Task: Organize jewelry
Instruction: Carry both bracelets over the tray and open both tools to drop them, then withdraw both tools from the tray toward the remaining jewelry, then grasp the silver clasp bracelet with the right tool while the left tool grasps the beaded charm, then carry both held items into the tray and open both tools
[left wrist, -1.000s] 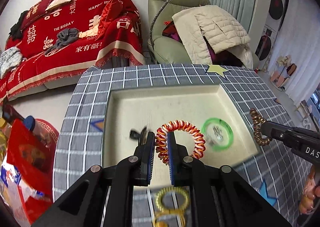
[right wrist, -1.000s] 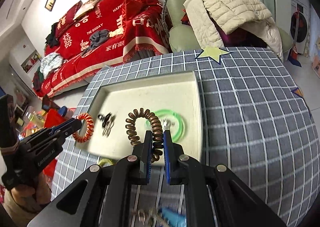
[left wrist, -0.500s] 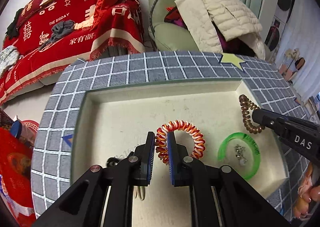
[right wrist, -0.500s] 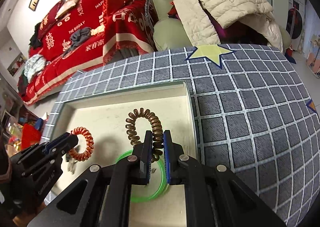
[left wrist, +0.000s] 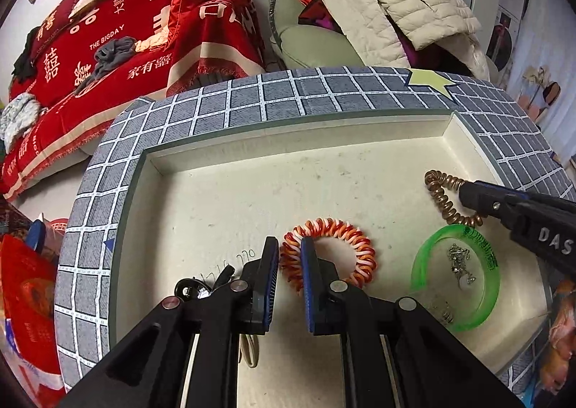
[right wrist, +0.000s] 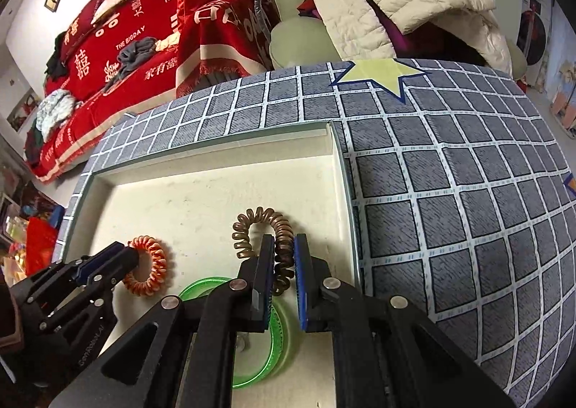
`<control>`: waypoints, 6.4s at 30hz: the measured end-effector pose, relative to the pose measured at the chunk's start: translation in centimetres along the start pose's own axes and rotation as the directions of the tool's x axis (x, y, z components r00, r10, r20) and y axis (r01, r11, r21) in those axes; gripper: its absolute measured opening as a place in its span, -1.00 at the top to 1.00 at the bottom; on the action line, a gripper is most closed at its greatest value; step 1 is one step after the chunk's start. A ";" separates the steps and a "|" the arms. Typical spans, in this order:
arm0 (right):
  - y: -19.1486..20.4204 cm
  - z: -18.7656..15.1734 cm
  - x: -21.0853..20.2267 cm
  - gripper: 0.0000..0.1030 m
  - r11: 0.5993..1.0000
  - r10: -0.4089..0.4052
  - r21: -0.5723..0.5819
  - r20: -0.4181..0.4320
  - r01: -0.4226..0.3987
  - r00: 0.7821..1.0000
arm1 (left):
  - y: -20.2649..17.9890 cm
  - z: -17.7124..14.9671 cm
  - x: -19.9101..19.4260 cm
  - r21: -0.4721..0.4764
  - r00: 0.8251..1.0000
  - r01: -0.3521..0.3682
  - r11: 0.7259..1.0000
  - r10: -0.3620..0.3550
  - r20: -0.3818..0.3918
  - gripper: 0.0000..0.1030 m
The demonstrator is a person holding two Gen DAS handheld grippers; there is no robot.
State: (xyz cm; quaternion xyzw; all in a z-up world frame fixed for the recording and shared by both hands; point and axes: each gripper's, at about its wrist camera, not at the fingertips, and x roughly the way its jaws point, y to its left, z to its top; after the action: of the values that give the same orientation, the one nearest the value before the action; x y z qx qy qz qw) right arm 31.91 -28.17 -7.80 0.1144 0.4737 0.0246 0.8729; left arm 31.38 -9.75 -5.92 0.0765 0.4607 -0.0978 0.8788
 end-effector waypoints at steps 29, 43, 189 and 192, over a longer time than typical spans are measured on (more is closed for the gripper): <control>-1.4 -7.7 -13.1 -0.60 0.973 0.191 0.097 0.158 -0.208 0.969 | 1.8 -3.2 -9.8 -0.025 0.985 0.001 1.000 0.003 0.175 -1.00; -1.2 -14.7 -17.9 -1.00 0.979 0.172 0.062 0.239 -0.192 0.956 | 4.6 -11.8 -12.6 -0.116 0.995 0.035 0.993 -0.024 0.099 -1.00; 4.1 -16.8 -12.9 0.82 0.870 0.069 -0.475 -0.152 -0.134 0.986 | 4.2 -13.6 -15.9 -0.071 0.978 0.177 0.982 -0.168 0.124 0.23; 3.4 -14.9 -14.0 0.82 0.915 0.149 -0.363 -0.108 -0.178 0.983 | 4.2 -13.1 -16.1 -0.067 0.977 0.176 0.982 -0.166 0.133 0.22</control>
State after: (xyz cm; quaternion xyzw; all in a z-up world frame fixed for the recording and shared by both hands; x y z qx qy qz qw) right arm 12.04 -24.37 -3.39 -0.0145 0.4829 0.1908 0.8545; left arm 13.07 -1.09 0.16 -0.0040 0.4121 -0.1595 0.8970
